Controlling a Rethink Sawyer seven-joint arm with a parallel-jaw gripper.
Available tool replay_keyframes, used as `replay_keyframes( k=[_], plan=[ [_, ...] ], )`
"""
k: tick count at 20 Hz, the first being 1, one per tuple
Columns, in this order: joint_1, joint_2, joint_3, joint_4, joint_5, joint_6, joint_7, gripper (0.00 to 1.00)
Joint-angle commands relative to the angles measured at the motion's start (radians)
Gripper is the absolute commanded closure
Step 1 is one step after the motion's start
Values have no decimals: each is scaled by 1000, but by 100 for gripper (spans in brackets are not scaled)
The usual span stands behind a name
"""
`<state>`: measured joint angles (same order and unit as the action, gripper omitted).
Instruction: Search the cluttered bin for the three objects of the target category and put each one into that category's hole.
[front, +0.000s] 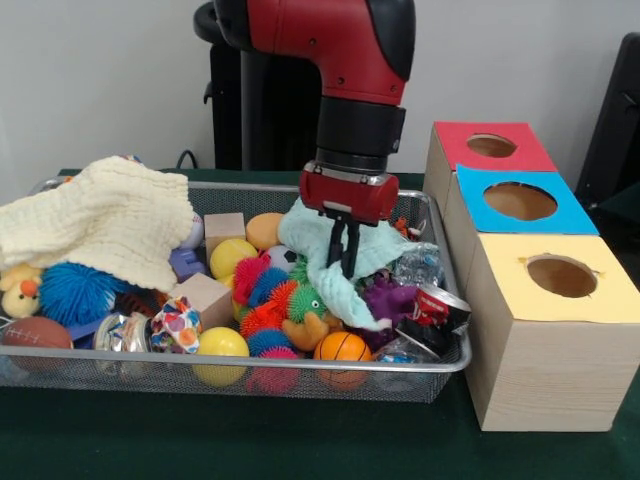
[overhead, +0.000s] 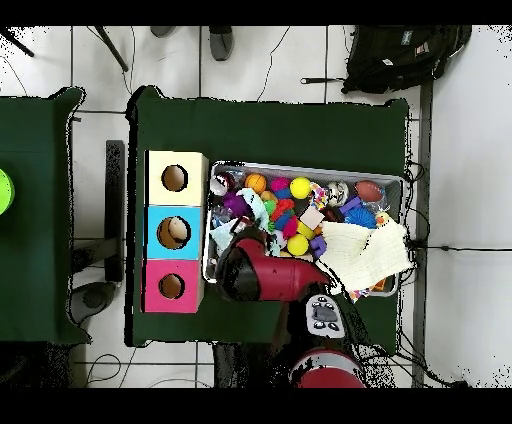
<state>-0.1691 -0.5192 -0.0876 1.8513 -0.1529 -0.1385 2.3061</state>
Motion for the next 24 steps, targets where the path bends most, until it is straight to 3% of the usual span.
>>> replay_keyframes(
  k=[1,13,24],
  plan=[
    [-95,-44,54,-77,-97,194,-81,100],
    [-216,-107,153,-88,-203,338,-134,100],
    [-256,-163,196,-61,-249,434,-137,100]
  ],
)
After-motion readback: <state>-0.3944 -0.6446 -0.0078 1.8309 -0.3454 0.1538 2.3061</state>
